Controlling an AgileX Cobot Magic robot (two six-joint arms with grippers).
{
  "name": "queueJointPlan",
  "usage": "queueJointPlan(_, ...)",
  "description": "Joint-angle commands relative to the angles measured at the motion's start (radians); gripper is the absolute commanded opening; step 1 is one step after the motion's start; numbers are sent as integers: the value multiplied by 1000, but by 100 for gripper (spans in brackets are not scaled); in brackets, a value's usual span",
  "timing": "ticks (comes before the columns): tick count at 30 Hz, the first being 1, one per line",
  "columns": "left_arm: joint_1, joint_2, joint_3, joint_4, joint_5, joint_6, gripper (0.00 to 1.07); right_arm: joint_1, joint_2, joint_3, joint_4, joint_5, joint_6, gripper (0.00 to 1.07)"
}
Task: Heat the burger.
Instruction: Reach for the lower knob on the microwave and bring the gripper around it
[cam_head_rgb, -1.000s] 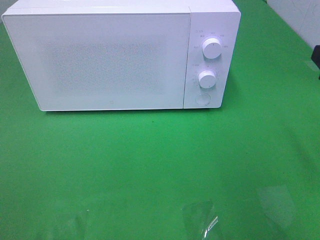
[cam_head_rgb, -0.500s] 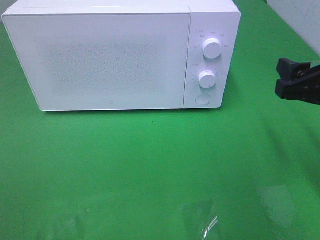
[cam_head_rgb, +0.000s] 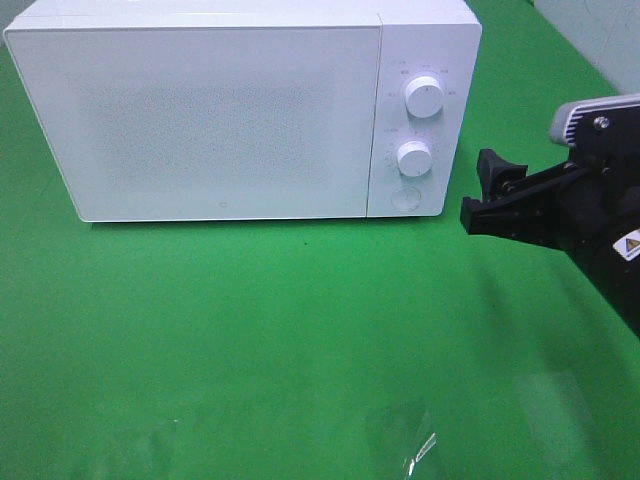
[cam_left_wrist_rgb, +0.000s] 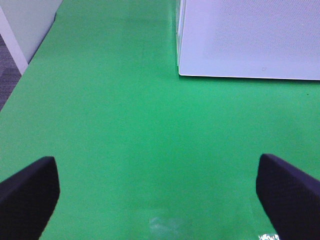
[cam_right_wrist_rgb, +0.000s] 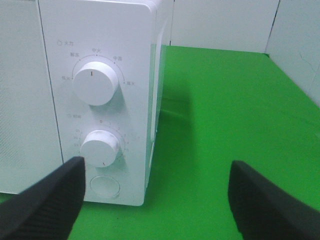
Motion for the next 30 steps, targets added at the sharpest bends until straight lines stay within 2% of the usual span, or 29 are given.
queueJointPlan(1, 3, -16, 3, 0, -14, 0, 101, 92, 52, -9, 136, -92, -13, 76)
queueJointPlan(7, 3, -16, 3, 0, -14, 0, 101, 179, 115, -65, 187, -108, -13, 76)
queueJointPlan(24, 3, -16, 3, 0, -14, 0, 101, 175, 249, -184, 185, -136, -18, 76)
queueJointPlan(30, 3, -16, 3, 0, -14, 0, 101, 165, 329, -261, 171, -129, -39, 76)
